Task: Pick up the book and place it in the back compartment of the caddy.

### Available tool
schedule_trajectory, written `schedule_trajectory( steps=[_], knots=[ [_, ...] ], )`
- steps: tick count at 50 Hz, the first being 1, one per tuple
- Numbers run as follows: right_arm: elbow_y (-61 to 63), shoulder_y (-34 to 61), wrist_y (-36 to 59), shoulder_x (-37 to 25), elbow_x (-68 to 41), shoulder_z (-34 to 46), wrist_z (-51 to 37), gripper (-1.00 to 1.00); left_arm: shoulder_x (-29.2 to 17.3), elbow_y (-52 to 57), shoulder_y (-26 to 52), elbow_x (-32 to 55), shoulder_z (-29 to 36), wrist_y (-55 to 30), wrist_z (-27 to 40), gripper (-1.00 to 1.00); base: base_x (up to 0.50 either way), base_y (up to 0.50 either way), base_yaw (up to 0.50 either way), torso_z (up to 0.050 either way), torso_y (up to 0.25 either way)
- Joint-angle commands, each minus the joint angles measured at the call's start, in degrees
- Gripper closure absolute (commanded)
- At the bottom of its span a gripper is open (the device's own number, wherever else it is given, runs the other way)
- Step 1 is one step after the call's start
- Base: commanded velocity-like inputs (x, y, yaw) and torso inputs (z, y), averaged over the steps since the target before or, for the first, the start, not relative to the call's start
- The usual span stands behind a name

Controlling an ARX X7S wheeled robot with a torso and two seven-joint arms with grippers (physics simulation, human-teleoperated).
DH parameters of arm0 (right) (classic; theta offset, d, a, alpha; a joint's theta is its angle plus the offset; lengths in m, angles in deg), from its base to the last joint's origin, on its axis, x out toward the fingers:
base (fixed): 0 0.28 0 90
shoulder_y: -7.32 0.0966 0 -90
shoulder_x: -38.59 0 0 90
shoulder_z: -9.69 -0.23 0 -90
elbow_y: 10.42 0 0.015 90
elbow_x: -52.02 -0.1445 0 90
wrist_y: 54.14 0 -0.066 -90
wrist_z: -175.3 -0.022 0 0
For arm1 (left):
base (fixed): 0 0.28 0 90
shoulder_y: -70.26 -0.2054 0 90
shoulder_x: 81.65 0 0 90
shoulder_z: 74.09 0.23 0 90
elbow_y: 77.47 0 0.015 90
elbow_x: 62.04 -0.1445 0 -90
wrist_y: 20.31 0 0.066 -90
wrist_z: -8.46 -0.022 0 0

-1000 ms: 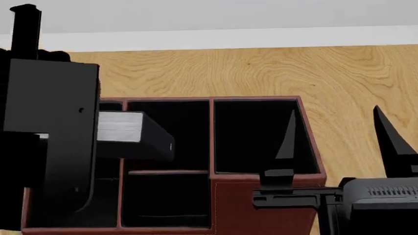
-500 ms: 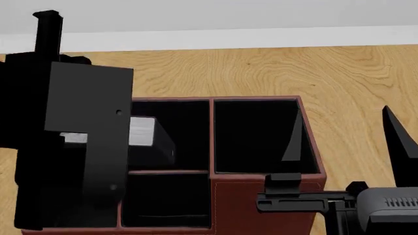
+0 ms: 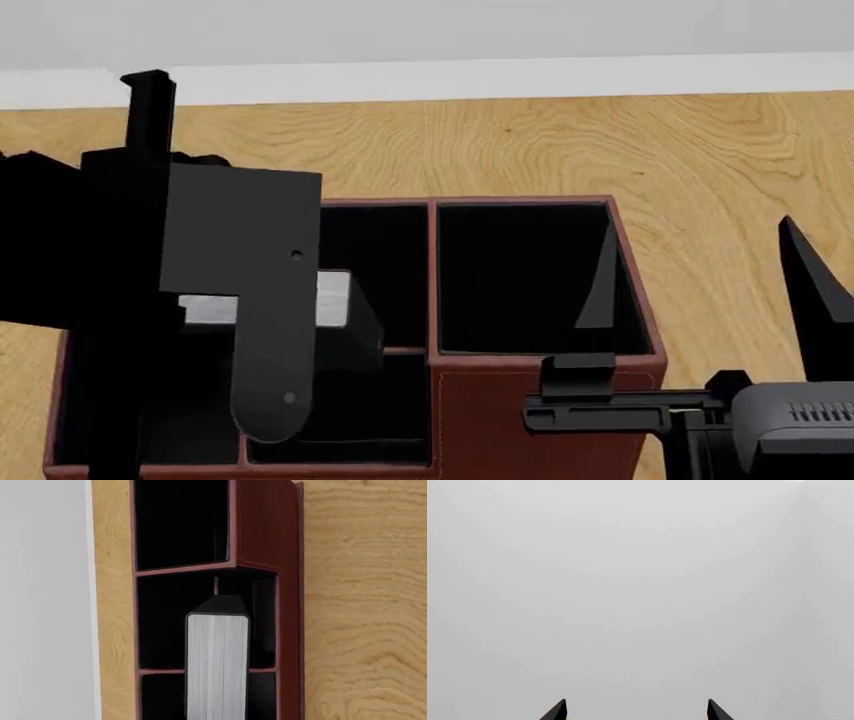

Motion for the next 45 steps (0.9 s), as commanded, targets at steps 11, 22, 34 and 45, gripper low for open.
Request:
schedule_trajectory(
  steps=[11, 22, 34, 45],
  knots=[
    [-0.21, 0.18, -0.27, -0.09, -0.33, 0.4, -0.04, -1.0, 1.95, -1.45, 0.38, 3.7, -0.45, -0.03, 8.92, 1.0, 0.0, 0.0, 0.0, 0.002, 0.001],
    [-0.59, 0.16, -0.79, -0.08, -0.46, 0.54, 0.09, -1.0, 2.29, -0.99, 2.89, 14.45, -0.1, -0.09, 16.81, 1.0, 0.0, 0.0, 0.0, 0.0, 0.002],
    [-0.2, -0.25, -1.14, -0.3, -0.81, 0.17, -0.04, -1.0, 2.98, -2.72, 4.29, 18.45, 0.12, 0.89, 20.7, 1.0, 0.0, 0.0, 0.0, 0.0, 0.001],
    [-0.1, -0.17, -1.13, -0.44, -0.99, 0.28, -0.13, -1.0, 3.58, -4.21, 3.43, 19.25, 0.82, 2.2, 22.82, 1.0, 0.0, 0.0, 0.0, 0.0, 0.002]
  ],
)
